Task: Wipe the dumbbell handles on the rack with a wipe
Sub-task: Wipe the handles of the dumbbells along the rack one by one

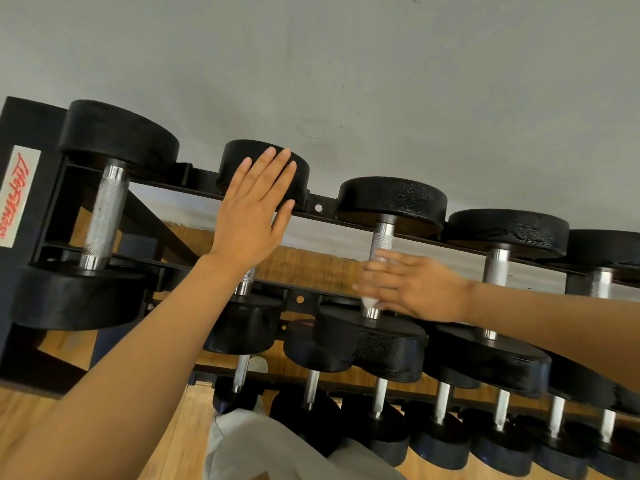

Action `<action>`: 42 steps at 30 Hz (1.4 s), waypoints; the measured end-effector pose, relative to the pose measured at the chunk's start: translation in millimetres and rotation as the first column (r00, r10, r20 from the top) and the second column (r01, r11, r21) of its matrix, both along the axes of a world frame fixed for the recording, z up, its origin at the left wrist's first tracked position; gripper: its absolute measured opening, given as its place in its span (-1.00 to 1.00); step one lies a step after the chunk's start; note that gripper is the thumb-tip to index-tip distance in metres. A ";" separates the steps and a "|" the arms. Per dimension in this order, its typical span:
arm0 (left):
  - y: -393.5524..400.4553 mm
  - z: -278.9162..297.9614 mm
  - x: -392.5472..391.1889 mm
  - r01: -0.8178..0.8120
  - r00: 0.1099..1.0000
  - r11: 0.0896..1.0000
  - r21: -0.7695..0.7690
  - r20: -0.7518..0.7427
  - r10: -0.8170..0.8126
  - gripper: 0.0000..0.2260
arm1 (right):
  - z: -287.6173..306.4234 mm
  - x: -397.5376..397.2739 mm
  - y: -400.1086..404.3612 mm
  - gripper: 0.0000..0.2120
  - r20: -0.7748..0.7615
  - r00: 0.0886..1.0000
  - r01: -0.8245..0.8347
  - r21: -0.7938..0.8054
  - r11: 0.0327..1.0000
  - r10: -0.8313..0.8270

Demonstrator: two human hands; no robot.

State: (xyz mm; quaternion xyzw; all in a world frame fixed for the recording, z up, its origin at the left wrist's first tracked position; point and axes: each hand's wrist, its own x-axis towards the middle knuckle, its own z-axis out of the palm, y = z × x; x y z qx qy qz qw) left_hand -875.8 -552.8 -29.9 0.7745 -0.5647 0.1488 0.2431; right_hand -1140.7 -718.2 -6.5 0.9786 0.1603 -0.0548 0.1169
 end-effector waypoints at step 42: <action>-1.1 -1.8 -1.9 -0.001 0.999 0.999 -0.046 -0.038 -0.001 -0.53 | -28.6 -26.9 -7.8 -0.60 0.037 0.997 -0.072 0.245 0.967 0.065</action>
